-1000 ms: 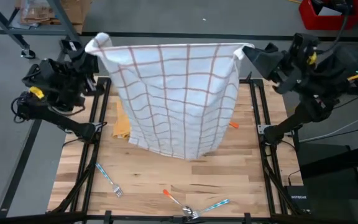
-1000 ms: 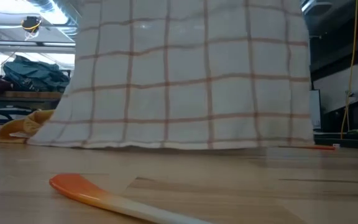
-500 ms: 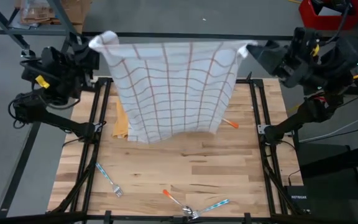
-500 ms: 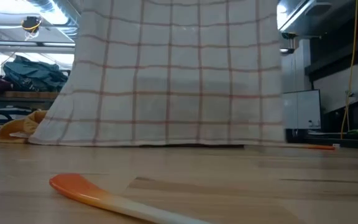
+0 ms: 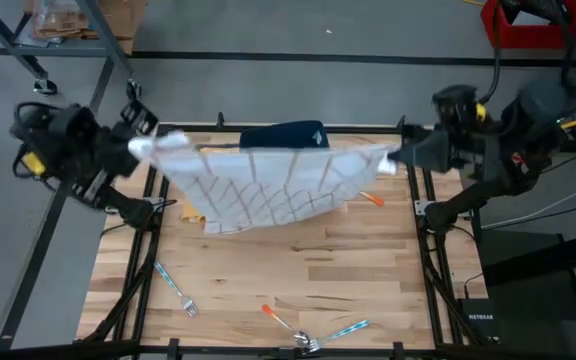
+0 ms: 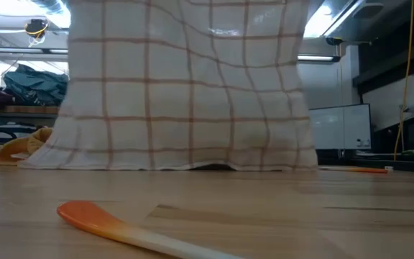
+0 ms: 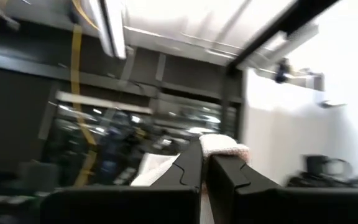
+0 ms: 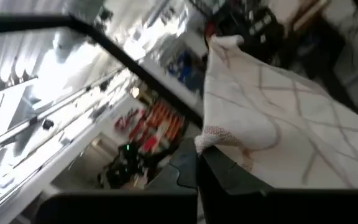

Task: Fold towel
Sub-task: Fold the white pattern towel

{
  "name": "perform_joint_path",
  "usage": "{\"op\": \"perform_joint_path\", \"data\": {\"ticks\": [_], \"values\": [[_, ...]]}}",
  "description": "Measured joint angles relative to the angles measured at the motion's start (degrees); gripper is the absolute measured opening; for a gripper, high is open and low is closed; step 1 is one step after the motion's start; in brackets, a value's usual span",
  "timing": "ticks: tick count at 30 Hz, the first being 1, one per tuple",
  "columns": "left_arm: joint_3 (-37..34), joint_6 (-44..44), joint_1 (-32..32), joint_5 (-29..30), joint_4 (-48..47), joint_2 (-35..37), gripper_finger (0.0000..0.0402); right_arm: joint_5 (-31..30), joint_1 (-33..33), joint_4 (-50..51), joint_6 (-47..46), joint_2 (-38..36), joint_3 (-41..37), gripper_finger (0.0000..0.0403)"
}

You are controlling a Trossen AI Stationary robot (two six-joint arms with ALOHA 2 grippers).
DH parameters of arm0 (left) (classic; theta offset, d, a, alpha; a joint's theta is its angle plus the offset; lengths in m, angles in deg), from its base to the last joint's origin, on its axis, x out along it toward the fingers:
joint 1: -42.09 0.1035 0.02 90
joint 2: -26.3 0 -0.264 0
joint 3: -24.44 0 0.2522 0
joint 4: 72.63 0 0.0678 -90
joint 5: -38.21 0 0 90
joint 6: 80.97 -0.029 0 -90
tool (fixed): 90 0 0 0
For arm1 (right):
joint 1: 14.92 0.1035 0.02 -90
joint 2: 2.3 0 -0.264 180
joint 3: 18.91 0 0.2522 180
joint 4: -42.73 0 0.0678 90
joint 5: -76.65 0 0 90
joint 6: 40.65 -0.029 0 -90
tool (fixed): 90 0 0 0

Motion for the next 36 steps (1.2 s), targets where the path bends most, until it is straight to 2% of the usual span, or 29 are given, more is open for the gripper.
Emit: {"op": "perform_joint_path", "data": {"ticks": [5, 12, 19, 22, 27, 32, 36], "values": [[0.0, 0.4, -7.5, 0.6, 0.1, -2.6, 0.0000, -1.2, 5.8, 3.2, -1.5, 0.0, 0.0, 0.0001], [0.0, 5.1, -15.1, 5.7, 0.1, -8.5, 0.0000, -5.7, 14.6, 7.2, -5.4, 2.2, 0.0, 0.0001], [0.0, 11.0, -21.8, 15.2, 0.8, -14.1, 0.0000, -6.7, 22.3, 7.2, -7.8, 6.5, 0.0, 0.0001], [0.0, 15.2, -23.8, 18.1, 0.7, -17.1, 0.0000, -7.2, 25.3, 7.2, -8.0, 8.1, 0.0, 0.0001], [0.0, 24.4, -25.8, 18.7, 0.8, -21.9, 0.0000, -7.3, 29.6, 7.3, -9.5, 10.5, 0.0, 0.0001], [0.0, 33.7, -26.8, 18.9, 1.0, -26.4, 0.0000, -10.9, 33.5, 7.2, -16.4, 13.1, 0.0, 0.0001], [-0.1, 36.5, -27.5, 21.1, 0.5, -29.0, 0.0000, -13.6, 35.3, 7.3, -18.7, 15.0, 0.0, 0.0001]]}}
